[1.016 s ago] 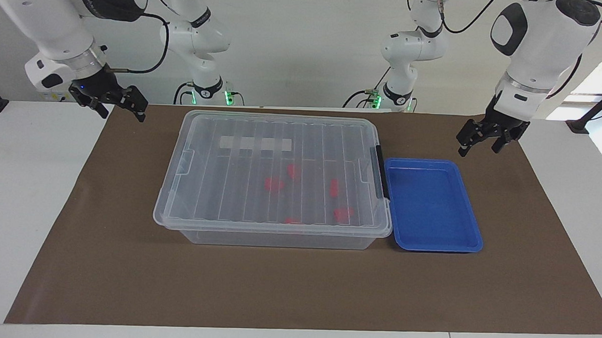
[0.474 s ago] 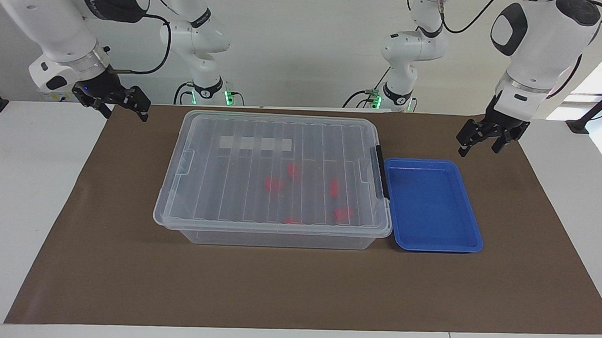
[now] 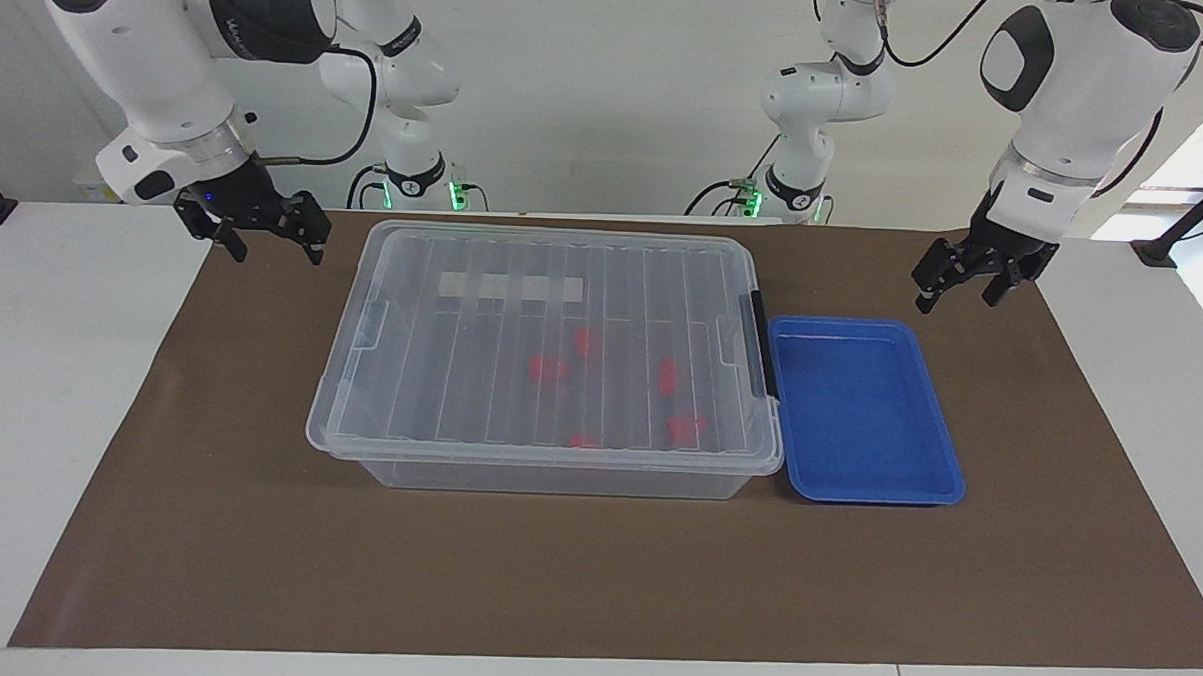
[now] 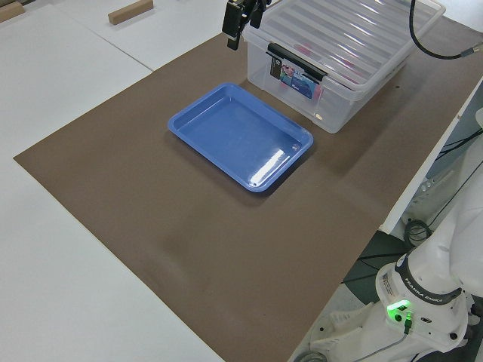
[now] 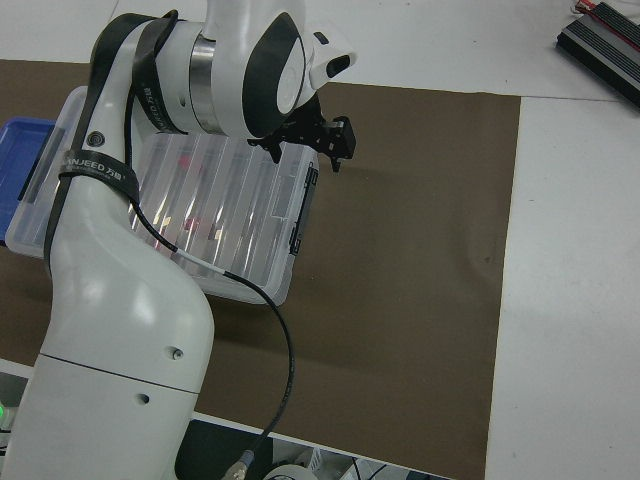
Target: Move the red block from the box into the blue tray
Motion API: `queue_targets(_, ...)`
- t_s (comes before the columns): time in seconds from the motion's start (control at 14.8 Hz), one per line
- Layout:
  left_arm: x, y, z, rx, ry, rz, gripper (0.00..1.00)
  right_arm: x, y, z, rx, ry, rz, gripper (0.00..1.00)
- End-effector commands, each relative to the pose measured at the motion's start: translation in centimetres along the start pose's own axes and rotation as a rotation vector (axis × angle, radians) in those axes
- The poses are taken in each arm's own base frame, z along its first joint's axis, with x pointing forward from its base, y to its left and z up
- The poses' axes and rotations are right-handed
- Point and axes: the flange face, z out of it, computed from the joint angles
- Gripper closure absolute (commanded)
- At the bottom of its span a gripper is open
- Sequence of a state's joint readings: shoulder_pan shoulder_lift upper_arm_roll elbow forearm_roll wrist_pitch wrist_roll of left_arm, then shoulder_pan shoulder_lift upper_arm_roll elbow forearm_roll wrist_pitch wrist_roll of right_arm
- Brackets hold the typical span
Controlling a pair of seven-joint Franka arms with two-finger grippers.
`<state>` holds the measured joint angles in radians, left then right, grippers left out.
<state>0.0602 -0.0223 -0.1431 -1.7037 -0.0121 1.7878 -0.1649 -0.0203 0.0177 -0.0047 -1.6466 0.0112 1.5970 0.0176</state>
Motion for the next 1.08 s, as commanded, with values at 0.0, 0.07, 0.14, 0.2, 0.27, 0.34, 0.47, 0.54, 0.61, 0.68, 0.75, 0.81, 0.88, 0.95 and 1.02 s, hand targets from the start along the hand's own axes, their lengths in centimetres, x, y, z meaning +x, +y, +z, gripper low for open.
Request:
queue_targets(0.0,-0.2,-0.3,-0.1,0.001,-0.010,0.001,0.00,1.3,-0.6,1.9,0.022,0.006,0.034,0.00)
queue_targets(0.07,-0.2,-0.3,-0.1,0.001,-0.010,0.001,0.00,1.8,-1.6,2.9,0.024,0.004,0.032,0.00)
queue_targets(0.14,-0.2,-0.3,-0.1,0.001,-0.010,0.001,0.00,2.0,-2.2,4.2,0.024,-0.001,0.029,0.00)
queue_targets(0.2,-0.2,-0.3,-0.1,0.001,-0.010,0.001,0.00,2.1,-2.5,5.3,0.024,0.001,0.030,0.00)
queue_targets(0.27,-0.2,-0.3,-0.1,0.001,-0.010,0.002,0.00,2.1,-2.6,6.4,0.024,-0.001,0.029,0.00)
queue_targets(0.34,-0.2,-0.3,-0.1,0.001,-0.010,0.001,0.00,2.1,-3.1,7.4,0.024,0.000,0.022,0.00)
queue_targets(0.47,-0.2,-0.3,-0.1,0.001,-0.010,0.001,0.00,2.2,-3.2,8.8,0.024,0.001,0.020,0.00)
queue_targets(0.54,-0.2,-0.3,-0.1,0.001,-0.010,0.001,0.00,2.2,-3.3,9.8,0.024,-0.007,0.020,0.00)
queue_targets(0.61,-0.2,-0.3,-0.1,0.001,-0.010,0.002,0.00,2.1,-3.4,10.4,0.023,-0.012,0.015,0.00)
queue_targets(0.68,-0.2,-0.3,-0.1,0.001,-0.010,0.001,0.00,1.9,-3.5,10.6,0.023,-0.018,0.012,0.00)
queue_targets(0.75,-0.2,-0.3,-0.1,0.001,-0.010,0.001,0.00,1.6,-3.0,11.1,0.022,-0.028,0.017,0.00)
queue_targets(0.81,-0.2,-0.3,-0.1,0.001,-0.010,0.001,0.00,1.3,-2.8,11.5,0.021,-0.037,0.022,0.00)
queue_targets(0.88,-0.2,-0.3,-0.1,0.001,-0.010,0.001,0.00,1.2,-2.7,11.7,0.019,-0.043,0.020,0.00)
queue_targets(0.95,-0.2,-0.2,-0.1,0.001,-0.013,0.007,0.00,1.1,-2.7,11.7,0.019,-0.048,0.020,0.00)
queue_targets(1.02,-0.3,0.6,-0.1,0.000,-0.012,0.019,0.00,1.0,-2.4,11.8,0.018,-0.049,0.023,0.00)
